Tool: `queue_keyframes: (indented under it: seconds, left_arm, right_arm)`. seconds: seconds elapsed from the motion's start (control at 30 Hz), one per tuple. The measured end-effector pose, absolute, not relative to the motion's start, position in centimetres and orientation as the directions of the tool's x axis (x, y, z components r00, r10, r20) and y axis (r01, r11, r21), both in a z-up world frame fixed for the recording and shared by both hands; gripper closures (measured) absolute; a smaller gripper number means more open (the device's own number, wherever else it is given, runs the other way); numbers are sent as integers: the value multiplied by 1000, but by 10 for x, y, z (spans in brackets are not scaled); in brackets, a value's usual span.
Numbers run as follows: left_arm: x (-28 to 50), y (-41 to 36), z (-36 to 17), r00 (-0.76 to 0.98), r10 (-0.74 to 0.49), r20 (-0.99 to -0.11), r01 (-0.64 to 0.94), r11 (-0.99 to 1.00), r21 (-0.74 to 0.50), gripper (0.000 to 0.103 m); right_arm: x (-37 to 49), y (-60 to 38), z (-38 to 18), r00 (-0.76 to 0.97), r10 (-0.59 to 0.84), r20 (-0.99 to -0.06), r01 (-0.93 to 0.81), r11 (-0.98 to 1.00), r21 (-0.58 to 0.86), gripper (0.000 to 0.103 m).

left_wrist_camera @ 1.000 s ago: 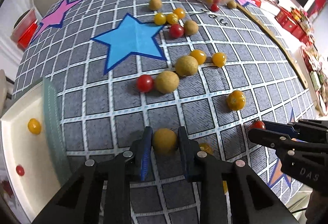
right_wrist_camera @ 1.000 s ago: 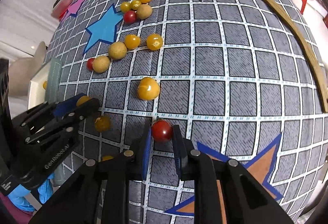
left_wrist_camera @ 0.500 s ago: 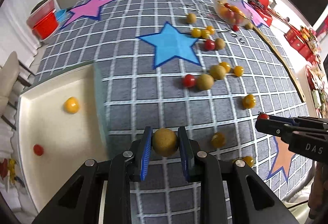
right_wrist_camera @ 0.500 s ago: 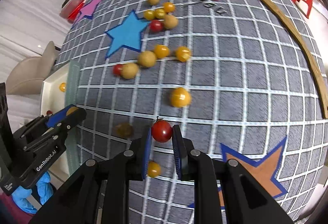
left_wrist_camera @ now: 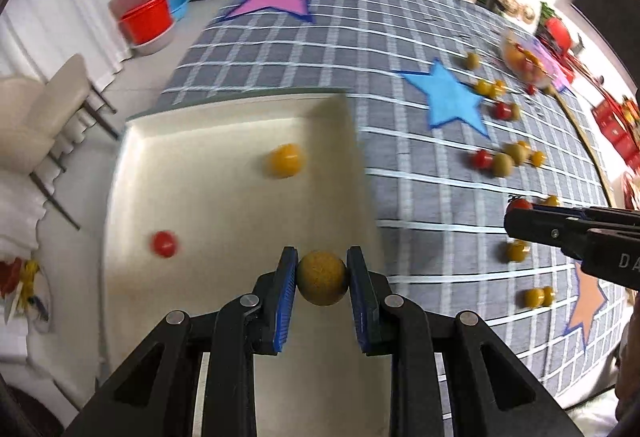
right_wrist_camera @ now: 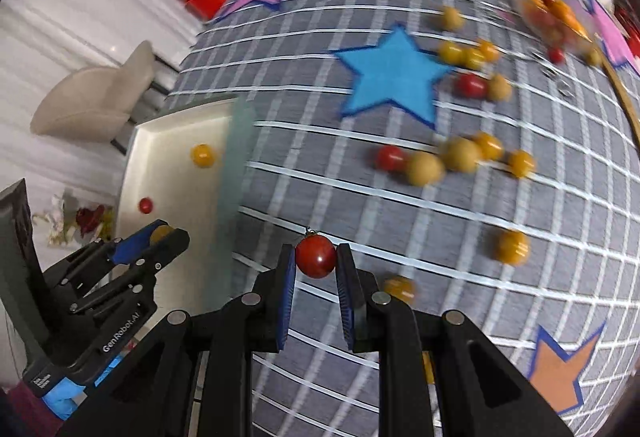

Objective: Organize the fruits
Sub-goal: 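Carry both fruits into the cream tray and open both tools to release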

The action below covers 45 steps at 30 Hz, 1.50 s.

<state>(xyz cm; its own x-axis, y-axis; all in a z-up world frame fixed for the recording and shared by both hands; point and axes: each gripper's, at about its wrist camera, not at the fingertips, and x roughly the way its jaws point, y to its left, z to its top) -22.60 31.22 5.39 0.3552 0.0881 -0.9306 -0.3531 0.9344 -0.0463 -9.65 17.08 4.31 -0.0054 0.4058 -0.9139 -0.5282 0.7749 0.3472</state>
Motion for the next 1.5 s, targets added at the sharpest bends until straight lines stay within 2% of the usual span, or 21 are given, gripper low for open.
queue_keyframes:
  seconds: [0.5, 0.87, 1.1, 1.13, 1.17, 1.23, 1.27, 1.33, 1.4, 1.43, 1.5]
  left_arm:
    - [-279, 392, 24, 273, 196, -942, -536, 844, 21, 76]
    - [-283, 396, 14, 261, 213, -942, -551, 834, 36, 76]
    - [-282, 389, 13, 244, 245, -938, -519, 850, 87, 76]
    - [-281, 387, 13, 241, 253, -937, -513, 853, 98, 73]
    - [-280, 386, 13, 239, 260, -936, -510, 853, 107, 51]
    - [-281, 385, 16, 245, 280, -928, -515, 849, 120, 22]
    - [-282, 383, 19, 258, 295, -920, -517, 847, 127, 23]
    - [-282, 382, 20, 255, 286, -924, -500, 857, 127, 23]
    - [-280, 380, 18, 245, 273, -930, -489, 863, 124, 23]
    - [-280, 379, 18, 243, 270, -932, -486, 865, 124, 22]
    - [-279, 377, 20, 241, 266, -933, -482, 867, 123, 22]
  right_arm:
    - [-129, 303, 25, -126, 418, -899, -652, 649, 393, 81]
    - [-131, 340, -3, -127, 357, -925, -678, 650, 344, 81]
    - [-133, 344, -9, -113, 341, -933, -690, 649, 321, 80]
    - [-134, 345, -9, -113, 341, -933, -690, 649, 321, 79]
    - [-133, 346, -9, -118, 342, -932, -689, 648, 325, 78]
    - [-136, 348, -10, -125, 348, -929, -685, 647, 335, 71]
    - [-136, 350, -10, -128, 350, -928, -686, 644, 338, 68]
    - [-137, 353, -9, -128, 351, -928, -694, 637, 337, 44]
    - [-135, 353, -8, -126, 350, -928, -694, 637, 335, 28]
    - [-133, 352, -7, -132, 357, -925, -690, 637, 344, 23]
    - [-128, 347, -3, -145, 384, -912, -667, 643, 377, 22]
